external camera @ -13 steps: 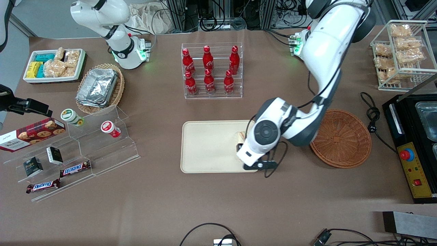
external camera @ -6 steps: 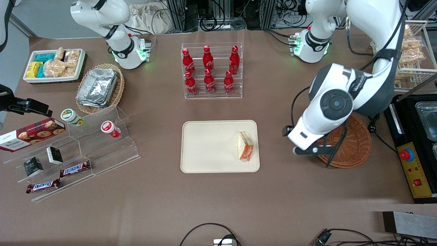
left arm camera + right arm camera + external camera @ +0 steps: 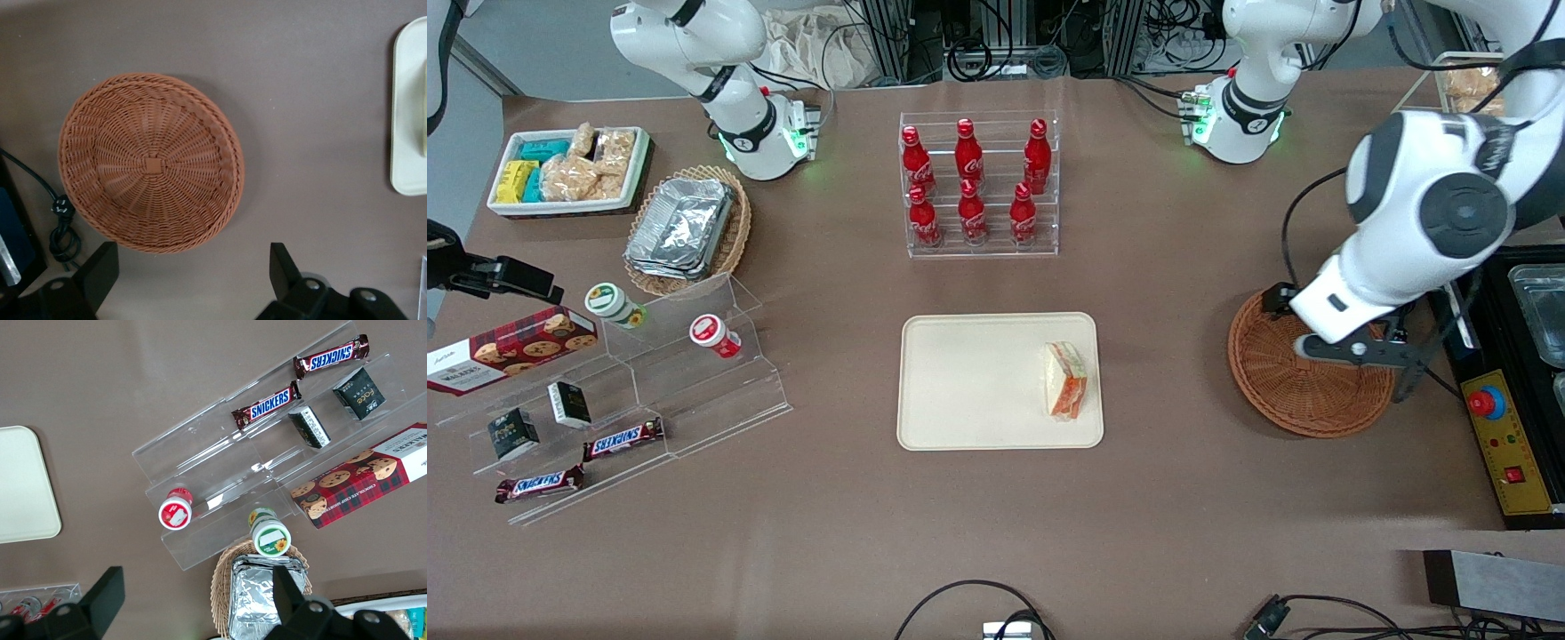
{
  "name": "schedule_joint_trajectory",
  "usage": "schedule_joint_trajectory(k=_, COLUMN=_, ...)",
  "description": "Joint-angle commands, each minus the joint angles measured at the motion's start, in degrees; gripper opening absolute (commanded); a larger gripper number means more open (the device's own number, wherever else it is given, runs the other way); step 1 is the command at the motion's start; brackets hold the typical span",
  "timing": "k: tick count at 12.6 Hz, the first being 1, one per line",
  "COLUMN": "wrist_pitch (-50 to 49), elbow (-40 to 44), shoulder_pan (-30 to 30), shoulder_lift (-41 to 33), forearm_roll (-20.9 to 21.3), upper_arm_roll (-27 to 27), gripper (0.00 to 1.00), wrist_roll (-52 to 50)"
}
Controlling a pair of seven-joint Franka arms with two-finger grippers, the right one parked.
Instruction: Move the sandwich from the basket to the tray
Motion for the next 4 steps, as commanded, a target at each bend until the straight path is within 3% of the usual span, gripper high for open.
schedule_joint_trajectory(k=1, wrist_pitch=-7.55, elbow=7.89, shoulder_pan=2.38, shoulder_lift=1.61, forearm_roll=-1.12, upper_arm_roll=-0.41, gripper=1.0, wrist_roll=6.9)
schedule_joint_trajectory(k=4, wrist_pitch=-10.82, elbow=15.38, shoulder_pan=2.03, shoulder_lift=6.44, forearm_roll=-0.59, upper_arm_roll=-0.67, gripper=1.0, wrist_roll=6.13)
